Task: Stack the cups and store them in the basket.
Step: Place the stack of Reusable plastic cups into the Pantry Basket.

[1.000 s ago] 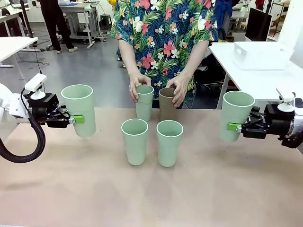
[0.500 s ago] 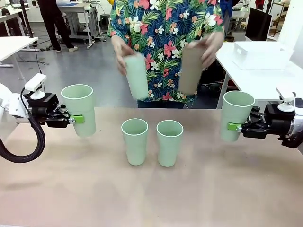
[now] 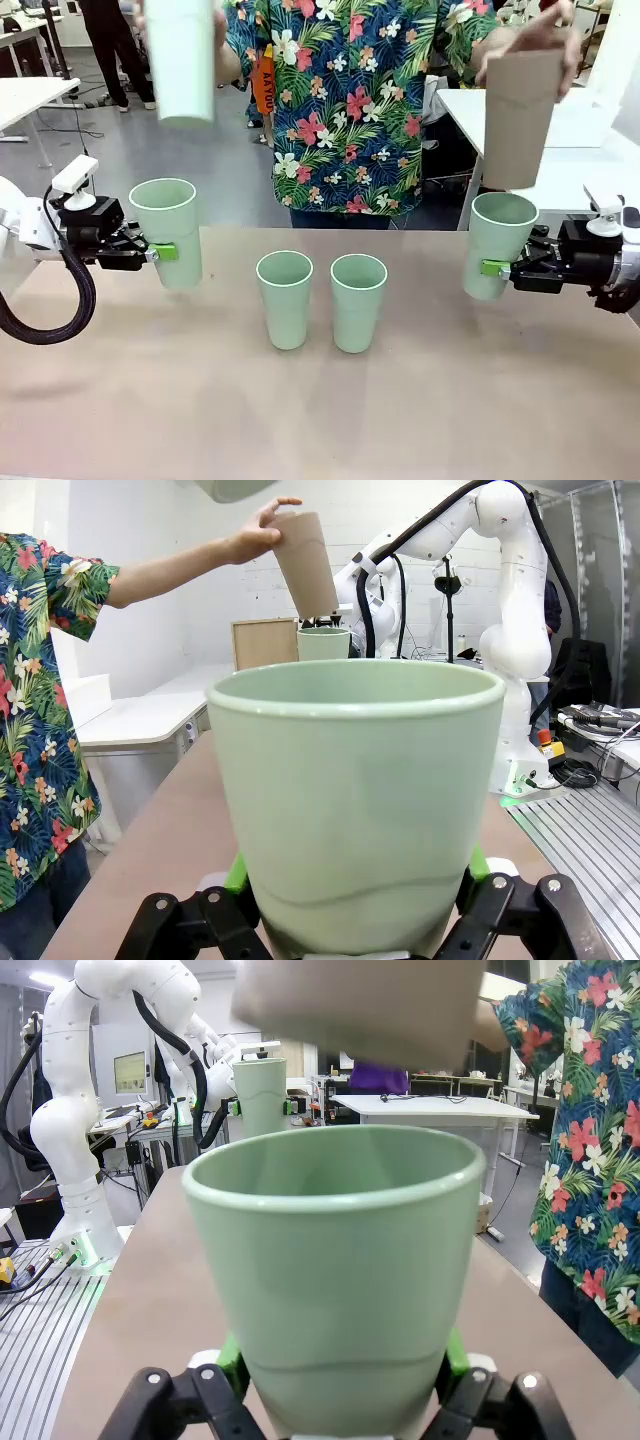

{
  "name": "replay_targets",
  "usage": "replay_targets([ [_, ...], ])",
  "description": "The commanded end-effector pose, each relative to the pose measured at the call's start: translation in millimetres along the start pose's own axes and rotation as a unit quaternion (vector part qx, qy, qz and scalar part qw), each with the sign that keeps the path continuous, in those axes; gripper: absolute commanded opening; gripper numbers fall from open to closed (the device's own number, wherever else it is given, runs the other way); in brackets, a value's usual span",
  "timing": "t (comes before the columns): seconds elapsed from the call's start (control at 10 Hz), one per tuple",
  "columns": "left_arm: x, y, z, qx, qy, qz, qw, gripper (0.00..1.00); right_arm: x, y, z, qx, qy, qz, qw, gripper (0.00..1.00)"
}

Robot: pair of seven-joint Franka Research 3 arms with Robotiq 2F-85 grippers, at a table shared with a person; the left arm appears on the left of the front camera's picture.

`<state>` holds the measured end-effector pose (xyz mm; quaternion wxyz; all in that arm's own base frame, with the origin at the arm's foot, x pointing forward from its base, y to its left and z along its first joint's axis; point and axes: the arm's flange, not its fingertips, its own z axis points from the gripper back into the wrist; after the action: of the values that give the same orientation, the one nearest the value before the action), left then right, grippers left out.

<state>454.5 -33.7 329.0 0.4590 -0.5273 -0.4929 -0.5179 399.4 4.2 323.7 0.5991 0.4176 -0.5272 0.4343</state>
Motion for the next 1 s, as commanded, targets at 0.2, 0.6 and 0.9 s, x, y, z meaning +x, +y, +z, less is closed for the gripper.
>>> replay_targets([
  [0.2, 3.2, 1.2, -0.2, -0.001, 0.0, -0.004, 1.0, 0.86, 1.5, 0.2, -0.3, 0.002, -0.003, 0.001, 1.0, 0.86],
  [0.6, 3.2, 1.2, -0.2, -0.001, 0.0, -0.004, 1.0, 0.86, 1.5, 0.2, -0.3, 0.002, -0.003, 0.001, 1.0, 0.86],
  [0.9, 3.2, 1.2, -0.2, -0.001, 0.0, -0.004, 1.0, 0.86, 1.5, 0.2, -0.3, 0.002, -0.003, 0.001, 1.0, 0.86],
])
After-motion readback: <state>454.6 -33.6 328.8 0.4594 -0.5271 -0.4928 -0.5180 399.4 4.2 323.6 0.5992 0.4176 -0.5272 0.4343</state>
